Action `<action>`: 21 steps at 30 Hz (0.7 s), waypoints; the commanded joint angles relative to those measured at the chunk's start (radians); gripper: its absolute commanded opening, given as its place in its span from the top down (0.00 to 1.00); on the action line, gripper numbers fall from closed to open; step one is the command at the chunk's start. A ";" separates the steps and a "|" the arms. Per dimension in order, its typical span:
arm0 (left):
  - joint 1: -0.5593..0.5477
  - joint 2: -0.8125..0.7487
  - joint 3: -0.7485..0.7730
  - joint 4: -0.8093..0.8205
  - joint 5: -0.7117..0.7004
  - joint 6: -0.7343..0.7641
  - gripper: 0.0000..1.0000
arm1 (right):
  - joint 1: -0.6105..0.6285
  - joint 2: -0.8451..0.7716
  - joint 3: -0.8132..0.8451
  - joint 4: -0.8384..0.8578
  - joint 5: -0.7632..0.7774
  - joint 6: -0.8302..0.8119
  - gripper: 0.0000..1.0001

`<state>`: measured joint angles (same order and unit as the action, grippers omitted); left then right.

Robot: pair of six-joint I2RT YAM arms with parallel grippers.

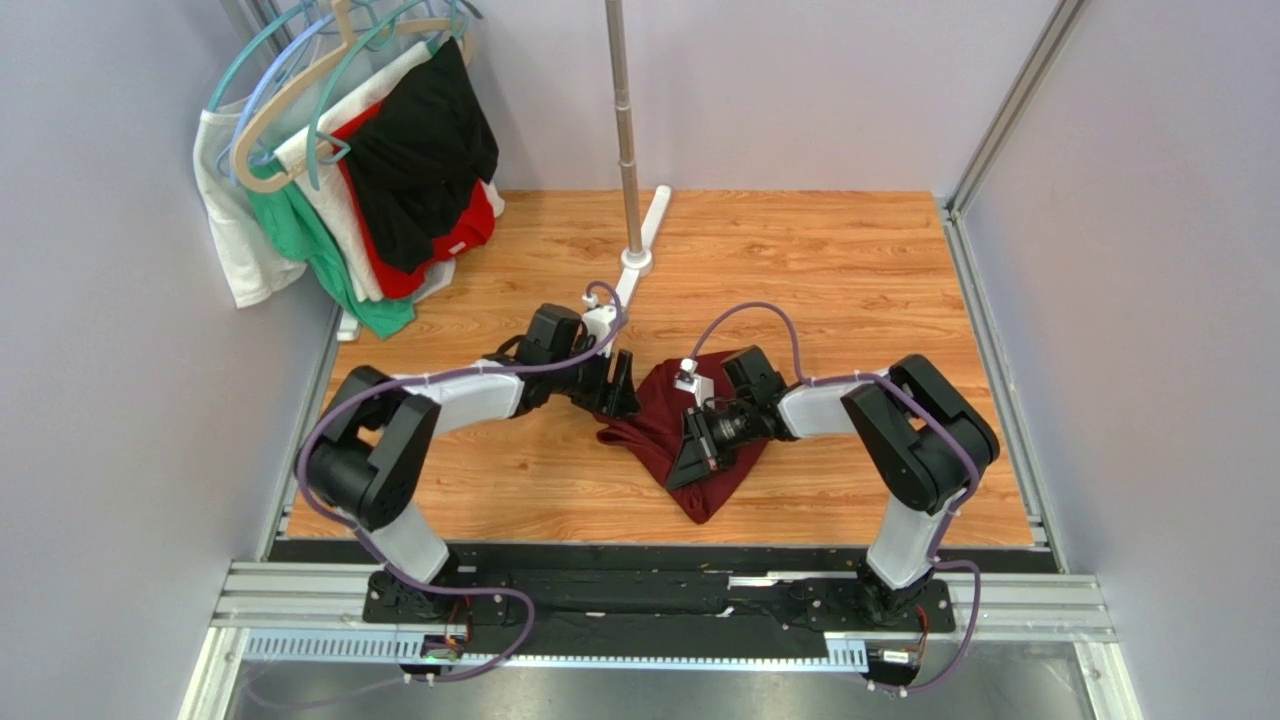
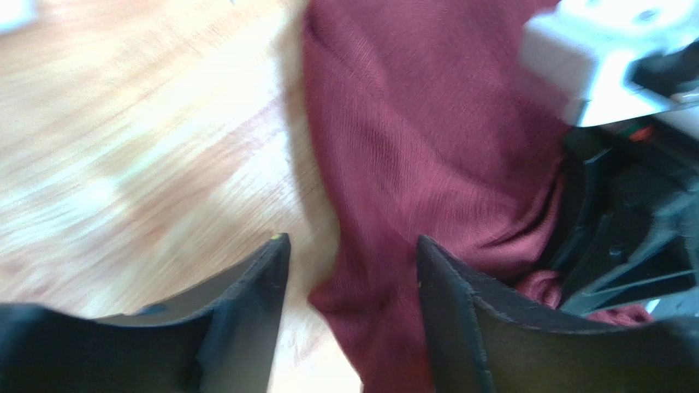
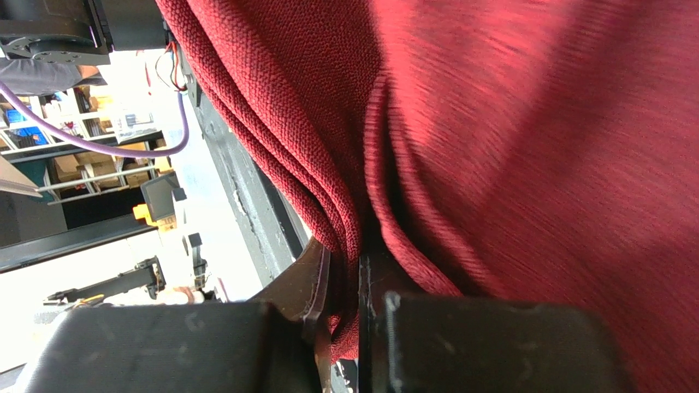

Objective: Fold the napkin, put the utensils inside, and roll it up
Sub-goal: Roll the napkin at the center of the board.

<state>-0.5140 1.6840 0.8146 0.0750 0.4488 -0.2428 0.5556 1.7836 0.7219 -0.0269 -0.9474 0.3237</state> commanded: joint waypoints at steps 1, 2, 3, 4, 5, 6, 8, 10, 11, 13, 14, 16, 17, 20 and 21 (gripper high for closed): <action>0.006 -0.177 0.054 -0.067 -0.125 -0.009 0.27 | 0.001 0.019 0.016 -0.087 0.032 -0.031 1.00; 0.006 -0.202 0.049 -0.070 -0.149 -0.016 0.26 | 0.001 0.023 0.017 -0.087 0.024 -0.032 1.00; 0.006 -0.248 0.044 -0.072 -0.174 -0.029 0.25 | 0.001 0.025 0.019 -0.085 0.022 -0.032 1.00; 0.006 -0.268 0.034 -0.070 -0.197 -0.027 0.25 | 0.001 0.030 0.020 -0.090 0.019 -0.037 1.00; 0.006 -0.289 -0.004 -0.042 -0.196 -0.020 0.25 | 0.001 0.037 0.025 -0.088 0.007 -0.038 1.00; 0.006 -0.332 -0.038 -0.008 -0.188 -0.016 0.25 | 0.000 0.040 0.027 -0.085 0.003 -0.038 1.00; 0.006 -0.372 -0.160 0.084 -0.133 -0.009 0.25 | 0.001 0.051 0.034 -0.096 -0.016 -0.048 1.00; 0.006 -0.405 -0.236 0.242 0.007 0.026 0.24 | 0.001 0.056 0.040 -0.111 -0.028 -0.064 1.00; 0.006 -0.405 -0.291 0.349 0.058 0.040 0.24 | 0.000 0.062 0.043 -0.119 -0.039 -0.071 1.00; 0.006 -0.377 -0.327 0.431 0.172 0.063 0.24 | 0.000 0.066 0.050 -0.128 -0.048 -0.083 1.00; 0.006 -0.362 -0.330 0.442 0.200 0.101 0.24 | 0.000 0.069 0.050 -0.128 -0.057 -0.083 1.00; 0.006 -0.305 -0.318 0.448 0.270 0.129 0.24 | 0.000 0.069 0.045 -0.125 -0.067 -0.087 1.00; 0.006 -0.285 -0.304 0.471 0.292 0.129 0.24 | 0.000 0.069 0.045 -0.123 -0.067 -0.089 1.00; 0.005 -0.248 -0.293 0.526 0.306 0.126 0.24 | 0.000 0.069 0.047 -0.125 -0.073 -0.089 1.00; 0.006 -0.238 -0.285 0.519 0.310 0.132 0.24 | 0.000 0.069 0.048 -0.125 -0.073 -0.089 1.00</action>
<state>-0.5098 1.4307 0.4824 0.4404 0.6468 -0.1627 0.5549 1.8313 0.7650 -0.1104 -1.0237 0.2546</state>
